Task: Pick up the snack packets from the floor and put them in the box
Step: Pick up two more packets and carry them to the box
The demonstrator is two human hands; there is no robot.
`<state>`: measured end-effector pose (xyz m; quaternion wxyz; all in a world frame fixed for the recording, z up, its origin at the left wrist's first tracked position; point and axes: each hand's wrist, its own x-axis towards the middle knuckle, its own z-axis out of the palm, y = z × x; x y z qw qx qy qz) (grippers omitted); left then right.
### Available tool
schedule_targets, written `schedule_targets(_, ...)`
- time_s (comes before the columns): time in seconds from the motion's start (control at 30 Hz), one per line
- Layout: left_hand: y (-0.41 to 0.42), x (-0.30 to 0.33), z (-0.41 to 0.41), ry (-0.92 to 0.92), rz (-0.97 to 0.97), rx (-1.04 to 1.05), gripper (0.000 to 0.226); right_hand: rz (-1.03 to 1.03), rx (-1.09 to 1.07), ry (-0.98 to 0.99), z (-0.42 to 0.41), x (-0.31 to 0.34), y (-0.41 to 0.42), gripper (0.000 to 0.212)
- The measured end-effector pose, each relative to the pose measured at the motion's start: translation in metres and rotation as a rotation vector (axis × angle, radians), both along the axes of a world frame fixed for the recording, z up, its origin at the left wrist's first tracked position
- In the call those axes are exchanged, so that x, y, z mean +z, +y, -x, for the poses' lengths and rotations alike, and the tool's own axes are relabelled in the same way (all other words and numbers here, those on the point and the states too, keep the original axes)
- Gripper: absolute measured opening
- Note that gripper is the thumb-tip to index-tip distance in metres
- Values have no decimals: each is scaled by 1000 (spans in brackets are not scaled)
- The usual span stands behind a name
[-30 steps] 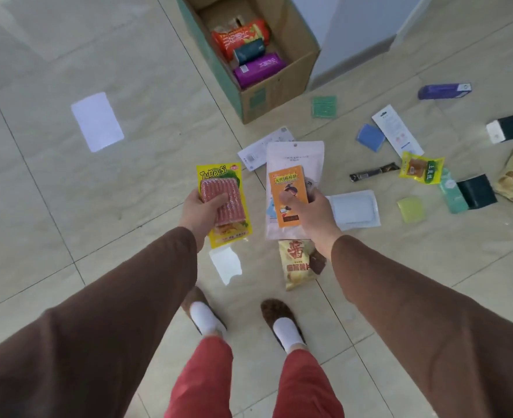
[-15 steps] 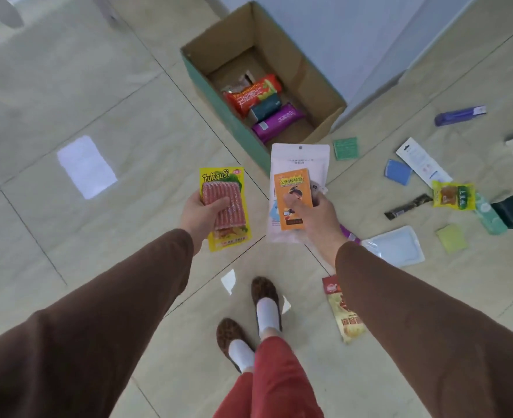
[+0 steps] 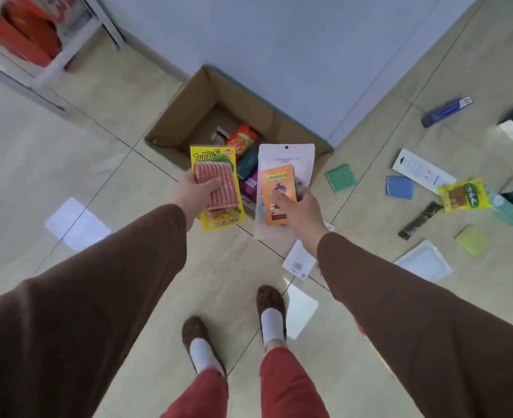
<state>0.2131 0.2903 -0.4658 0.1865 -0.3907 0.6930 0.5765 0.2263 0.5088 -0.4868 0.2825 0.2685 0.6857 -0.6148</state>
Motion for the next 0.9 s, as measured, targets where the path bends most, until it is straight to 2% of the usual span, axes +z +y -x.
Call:
schedule_targets(0.13,-24,-17,66,-20,67,-137,37,-57,-84,16,36,-17,-28,41)
schedule_targets(0.27,-43,-40,120,3,156,-319,32,-166,-192,43,66,-35,-48,43)
schedule_targets(0.33,-53,-50,139,12,205,-452,35,-198,-230,44,76,-45,-53,56)
schedule_targets(0.4,-59,-55,152,-1,269,-577,50,-229,-283,21,81,-57,-55,79)
schedule_targets(0.47,-60,-56,159,-8,321,-643,59,-355,-259,-16,80,-64,-56,100)
schedule_targets(0.57,-59,-54,159,-36,310,-725,66,-503,-174,-48,71,-63,-59,84)
schedule_targets(0.77,-41,-34,132,12,409,-1016,40,-527,-83,-31,46,-36,-67,48)
schedule_targets(0.9,-15,-7,108,75,479,-1241,35,-642,24,-33,18,-11,-54,40)
